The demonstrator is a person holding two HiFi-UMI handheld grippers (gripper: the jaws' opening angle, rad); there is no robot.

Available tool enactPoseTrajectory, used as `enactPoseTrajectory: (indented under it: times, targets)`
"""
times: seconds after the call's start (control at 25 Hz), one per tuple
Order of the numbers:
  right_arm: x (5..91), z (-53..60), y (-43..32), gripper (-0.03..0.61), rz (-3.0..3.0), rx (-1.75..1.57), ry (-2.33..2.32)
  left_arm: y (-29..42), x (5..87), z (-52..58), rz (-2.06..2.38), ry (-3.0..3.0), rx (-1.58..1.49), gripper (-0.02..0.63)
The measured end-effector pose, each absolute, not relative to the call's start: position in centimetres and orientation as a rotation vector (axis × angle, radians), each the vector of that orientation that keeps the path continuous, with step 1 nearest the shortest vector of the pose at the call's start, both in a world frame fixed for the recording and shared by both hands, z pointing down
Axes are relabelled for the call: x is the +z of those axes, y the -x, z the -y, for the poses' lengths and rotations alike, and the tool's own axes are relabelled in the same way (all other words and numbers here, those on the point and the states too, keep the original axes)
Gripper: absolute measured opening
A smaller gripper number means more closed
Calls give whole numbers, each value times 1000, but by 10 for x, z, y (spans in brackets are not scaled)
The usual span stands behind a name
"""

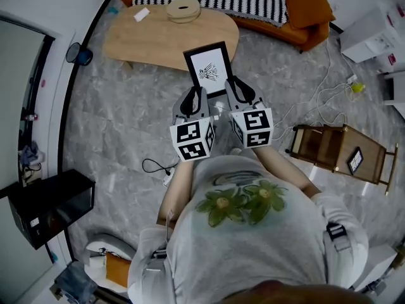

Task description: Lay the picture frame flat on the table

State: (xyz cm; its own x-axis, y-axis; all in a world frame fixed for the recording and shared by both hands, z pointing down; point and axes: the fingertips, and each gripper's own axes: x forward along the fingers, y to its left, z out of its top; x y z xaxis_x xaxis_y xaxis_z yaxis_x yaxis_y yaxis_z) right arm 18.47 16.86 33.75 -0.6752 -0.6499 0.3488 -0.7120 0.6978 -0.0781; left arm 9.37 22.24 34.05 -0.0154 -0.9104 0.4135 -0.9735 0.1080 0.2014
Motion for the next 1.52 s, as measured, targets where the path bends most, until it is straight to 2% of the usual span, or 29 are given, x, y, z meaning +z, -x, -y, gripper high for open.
enactPoseTrajectory:
  times: [0.8,1.52]
  targets:
    - [341,-92,-92,77,2517,338,-1217,3,345,-135,1812,-1922,218,95]
    - [349,-63,-45,77,2489,327,-1286,53,354,-101,1748,-1982,206,95]
